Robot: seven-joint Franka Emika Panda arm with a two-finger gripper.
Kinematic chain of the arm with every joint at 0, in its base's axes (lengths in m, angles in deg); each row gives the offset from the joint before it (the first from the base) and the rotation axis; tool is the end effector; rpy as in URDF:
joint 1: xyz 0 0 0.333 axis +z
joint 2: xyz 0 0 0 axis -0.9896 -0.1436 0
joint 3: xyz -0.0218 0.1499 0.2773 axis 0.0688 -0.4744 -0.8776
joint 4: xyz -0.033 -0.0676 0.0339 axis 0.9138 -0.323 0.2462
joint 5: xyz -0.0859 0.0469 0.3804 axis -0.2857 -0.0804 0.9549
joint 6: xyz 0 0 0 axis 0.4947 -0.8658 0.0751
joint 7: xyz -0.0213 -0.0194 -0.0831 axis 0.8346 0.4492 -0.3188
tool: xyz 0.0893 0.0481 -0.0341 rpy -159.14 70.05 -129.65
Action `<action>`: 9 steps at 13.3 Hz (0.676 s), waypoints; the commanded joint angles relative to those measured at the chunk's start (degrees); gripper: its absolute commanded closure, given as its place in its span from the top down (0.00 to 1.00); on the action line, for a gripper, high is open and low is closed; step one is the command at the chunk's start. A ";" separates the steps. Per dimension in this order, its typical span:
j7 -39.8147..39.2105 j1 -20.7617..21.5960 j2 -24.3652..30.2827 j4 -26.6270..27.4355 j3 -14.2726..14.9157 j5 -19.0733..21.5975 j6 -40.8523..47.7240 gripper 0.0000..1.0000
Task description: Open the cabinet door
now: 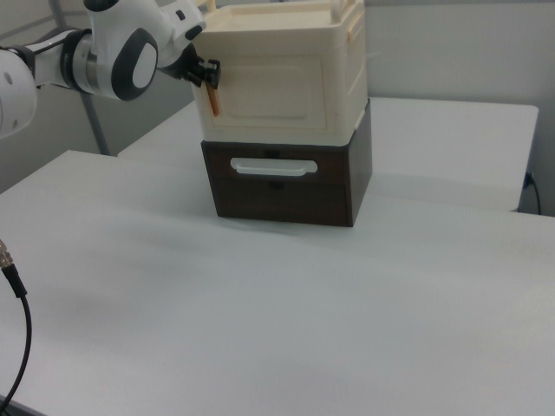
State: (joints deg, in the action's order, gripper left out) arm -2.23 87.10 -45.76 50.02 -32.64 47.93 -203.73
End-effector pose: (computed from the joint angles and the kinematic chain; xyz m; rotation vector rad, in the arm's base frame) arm 0.6981 0.0810 0.6022 -2.7708 -0.1861 -1.2044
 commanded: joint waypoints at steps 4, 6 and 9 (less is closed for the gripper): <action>1.53 0.44 -1.34 -1.12 -0.11 0.06 -2.24 0.00; 1.35 0.27 -1.34 -1.03 -0.11 -0.11 -2.24 0.00; 1.09 -0.08 -0.21 -0.51 -0.11 -0.12 -1.54 0.00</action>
State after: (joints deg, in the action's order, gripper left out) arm -2.15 87.07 -45.86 49.92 -32.75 47.66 -203.83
